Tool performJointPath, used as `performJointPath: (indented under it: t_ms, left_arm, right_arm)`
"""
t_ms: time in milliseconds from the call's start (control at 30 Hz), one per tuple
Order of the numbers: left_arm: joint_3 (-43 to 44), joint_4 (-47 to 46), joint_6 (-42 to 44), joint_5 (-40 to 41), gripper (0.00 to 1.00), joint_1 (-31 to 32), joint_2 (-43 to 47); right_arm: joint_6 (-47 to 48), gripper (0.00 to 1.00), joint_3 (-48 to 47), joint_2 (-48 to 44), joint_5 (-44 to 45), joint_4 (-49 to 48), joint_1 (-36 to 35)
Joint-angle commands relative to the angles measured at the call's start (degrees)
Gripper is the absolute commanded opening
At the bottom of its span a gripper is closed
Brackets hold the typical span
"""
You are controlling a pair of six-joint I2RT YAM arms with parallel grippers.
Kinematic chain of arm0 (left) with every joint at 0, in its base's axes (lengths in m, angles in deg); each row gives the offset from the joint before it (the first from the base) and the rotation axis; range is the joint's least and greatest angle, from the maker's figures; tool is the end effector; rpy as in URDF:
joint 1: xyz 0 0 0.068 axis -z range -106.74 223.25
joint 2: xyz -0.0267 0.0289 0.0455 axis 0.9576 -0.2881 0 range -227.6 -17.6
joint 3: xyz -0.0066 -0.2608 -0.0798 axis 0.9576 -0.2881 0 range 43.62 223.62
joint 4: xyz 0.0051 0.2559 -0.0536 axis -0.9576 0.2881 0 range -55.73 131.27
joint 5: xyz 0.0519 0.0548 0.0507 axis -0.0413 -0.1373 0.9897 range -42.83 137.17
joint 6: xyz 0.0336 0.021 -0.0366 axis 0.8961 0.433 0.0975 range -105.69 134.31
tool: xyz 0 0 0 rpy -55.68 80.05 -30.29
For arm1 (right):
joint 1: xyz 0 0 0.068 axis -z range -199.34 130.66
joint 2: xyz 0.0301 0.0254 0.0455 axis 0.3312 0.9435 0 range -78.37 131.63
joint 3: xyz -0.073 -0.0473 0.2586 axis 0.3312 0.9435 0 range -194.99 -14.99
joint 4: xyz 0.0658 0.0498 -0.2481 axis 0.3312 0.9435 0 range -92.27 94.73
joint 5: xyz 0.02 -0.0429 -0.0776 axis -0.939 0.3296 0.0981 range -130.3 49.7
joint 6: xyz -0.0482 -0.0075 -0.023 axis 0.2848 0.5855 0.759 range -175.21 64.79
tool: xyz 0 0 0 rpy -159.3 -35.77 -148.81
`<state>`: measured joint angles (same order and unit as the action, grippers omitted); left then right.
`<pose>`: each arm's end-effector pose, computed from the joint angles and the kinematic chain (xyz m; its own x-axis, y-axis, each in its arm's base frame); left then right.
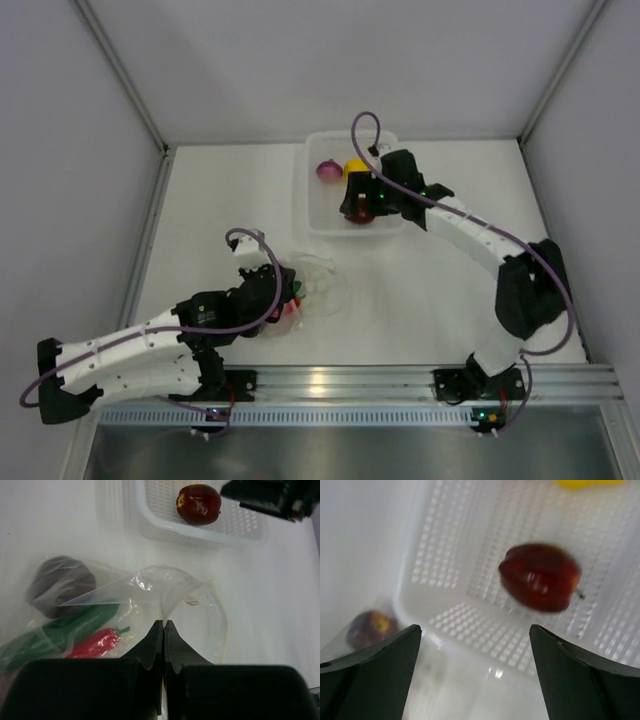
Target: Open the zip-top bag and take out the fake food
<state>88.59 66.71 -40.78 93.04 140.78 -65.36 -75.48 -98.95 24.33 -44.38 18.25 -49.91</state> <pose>0.0890 -0.1482 0.2999 -0.4701 -0.3574 -0.8070 0.0591 0.8996 -0.4328 0.3553 0.2128 0.2799 -0.7033 -0.0140 -0.7108 -0.3315 0.8909 0.3104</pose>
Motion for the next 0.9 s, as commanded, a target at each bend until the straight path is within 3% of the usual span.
performJointPath:
  t_ms: [0,100,167,300,500,867]
  left_arm:
    - [-0.9,-5.9,-4.3,1.3,0.00,-0.2,1.1]
    - [-1.0,-6.0,-6.3,3.2,0.00,-0.2,0.5]
    - [-0.4,-6.1,-6.6,3.4,0.00,-0.2,-0.1]
    - [1.9,-6.5,-8.5,2.1,0.00,-0.2,-2.5]
    - [1.2,-9.5,-17.8,-1.7,0.00,0.6,-3.6]
    - [3.2,-13.6,-15.8,-5.1,0.00,3.4,-2.5]
  right_arm:
    - [-6.4,0.88,13.4,-18.1,-13.7,-15.4,0.2]
    - [-9.9,0.67,24.0,-28.3,-14.8,-18.7,-3.1]
    - [-11.5,0.65,30.0,-32.5,-13.9,-22.2,-7.3]
    - [-12.1,0.64,33.2,-37.3,-7.4,-23.0,-17.5]
    - [-17.9,0.56,33.7,-33.6,13.4,-23.1,-26.6]
    - [-19.5,0.54,33.2,-26.6,20.7,-23.0,-32.7]
